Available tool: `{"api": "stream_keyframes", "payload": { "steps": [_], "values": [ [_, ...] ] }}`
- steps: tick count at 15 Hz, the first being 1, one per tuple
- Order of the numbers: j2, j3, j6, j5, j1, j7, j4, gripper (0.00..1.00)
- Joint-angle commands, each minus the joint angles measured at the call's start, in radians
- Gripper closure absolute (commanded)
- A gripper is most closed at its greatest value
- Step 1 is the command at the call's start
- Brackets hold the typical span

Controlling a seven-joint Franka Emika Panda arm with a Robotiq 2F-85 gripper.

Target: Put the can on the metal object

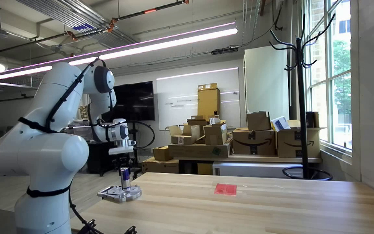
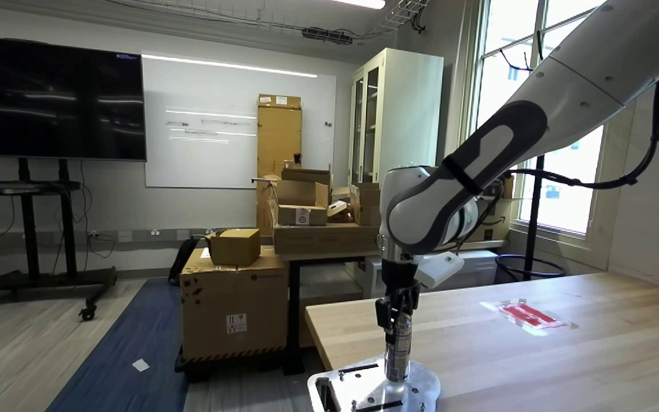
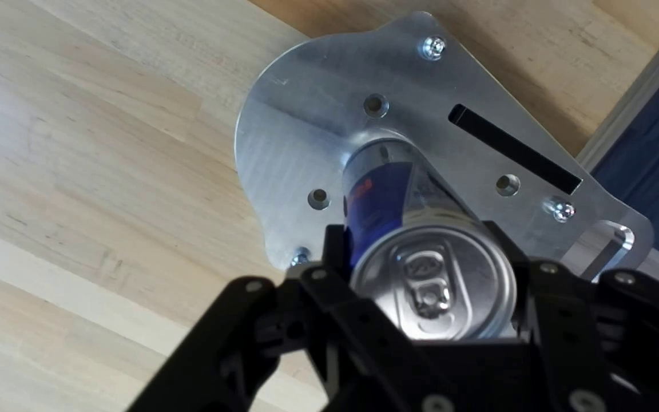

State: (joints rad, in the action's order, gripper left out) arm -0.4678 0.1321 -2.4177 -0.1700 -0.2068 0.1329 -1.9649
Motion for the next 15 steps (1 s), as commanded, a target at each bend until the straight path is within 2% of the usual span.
{"api": "stream_keyframes", "payload": {
  "steps": [1,8,9,12,15],
  "values": [
    [-0.027,0.011,-0.011,-0.011,0.002,0.027,0.028,0.67],
    [-0.045,0.012,-0.02,-0.008,0.0,0.029,0.037,0.67],
    [-0.046,0.012,-0.014,-0.005,-0.001,0.025,0.04,0.24],
    [-0.037,0.006,-0.011,-0.01,-0.003,0.016,0.034,0.03],
    [-0.018,0.004,-0.004,-0.012,-0.003,0.011,0.027,0.0]
  ]
}}
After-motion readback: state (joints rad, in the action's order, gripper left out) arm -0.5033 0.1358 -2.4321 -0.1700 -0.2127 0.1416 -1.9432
